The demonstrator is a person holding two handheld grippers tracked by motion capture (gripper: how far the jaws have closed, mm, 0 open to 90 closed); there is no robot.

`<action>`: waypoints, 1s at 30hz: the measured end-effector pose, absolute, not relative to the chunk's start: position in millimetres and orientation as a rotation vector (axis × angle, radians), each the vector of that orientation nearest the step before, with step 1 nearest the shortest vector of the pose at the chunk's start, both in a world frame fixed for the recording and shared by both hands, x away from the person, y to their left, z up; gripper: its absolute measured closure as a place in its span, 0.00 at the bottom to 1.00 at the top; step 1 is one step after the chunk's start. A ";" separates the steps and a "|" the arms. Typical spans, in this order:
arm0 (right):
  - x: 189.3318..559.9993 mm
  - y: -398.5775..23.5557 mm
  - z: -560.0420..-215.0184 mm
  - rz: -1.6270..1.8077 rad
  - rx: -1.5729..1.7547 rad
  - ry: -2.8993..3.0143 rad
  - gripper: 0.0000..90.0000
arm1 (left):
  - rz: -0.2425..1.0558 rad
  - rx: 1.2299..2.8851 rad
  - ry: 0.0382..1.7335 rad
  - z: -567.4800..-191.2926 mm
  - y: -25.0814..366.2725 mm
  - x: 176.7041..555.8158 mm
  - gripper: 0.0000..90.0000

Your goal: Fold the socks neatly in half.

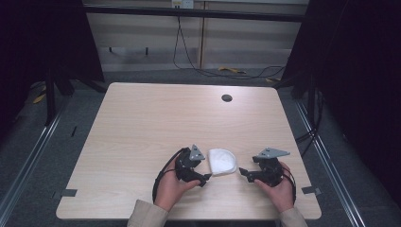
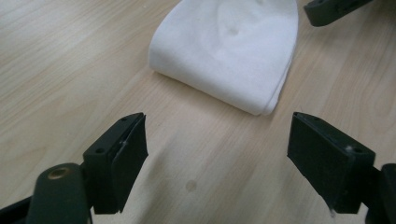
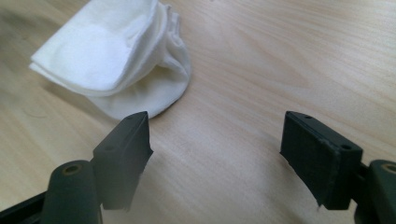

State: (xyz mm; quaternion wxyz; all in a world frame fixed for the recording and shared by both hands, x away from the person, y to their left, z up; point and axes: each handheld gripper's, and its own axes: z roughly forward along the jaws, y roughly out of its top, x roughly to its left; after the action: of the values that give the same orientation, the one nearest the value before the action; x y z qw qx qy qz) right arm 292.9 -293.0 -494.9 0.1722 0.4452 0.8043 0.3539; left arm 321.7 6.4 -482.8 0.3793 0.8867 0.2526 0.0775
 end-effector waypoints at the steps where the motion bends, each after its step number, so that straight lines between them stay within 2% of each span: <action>1: 291.6 -294.5 -494.2 1.010 1.260 2.284 0.25 | 0.200 2.277 0.641 -483.0 8.1 322.2 0.22; 11: 283.8 -303.5 -491.4 1.037 1.242 2.298 0.22 | 0.182 2.255 0.675 -487.5 25.0 327.0 0.19; 30: 270.2 -321.3 -492.2 1.068 1.223 2.346 0.17 | 0.204 2.195 0.772 -491.8 91.4 329.7 0.19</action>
State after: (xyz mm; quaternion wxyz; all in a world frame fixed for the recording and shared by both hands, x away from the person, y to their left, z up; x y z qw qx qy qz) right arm 270.2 -321.3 -492.2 0.1439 0.4241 0.8138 0.3704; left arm 329.7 91.4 -491.8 0.3923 0.8644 0.3039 0.0805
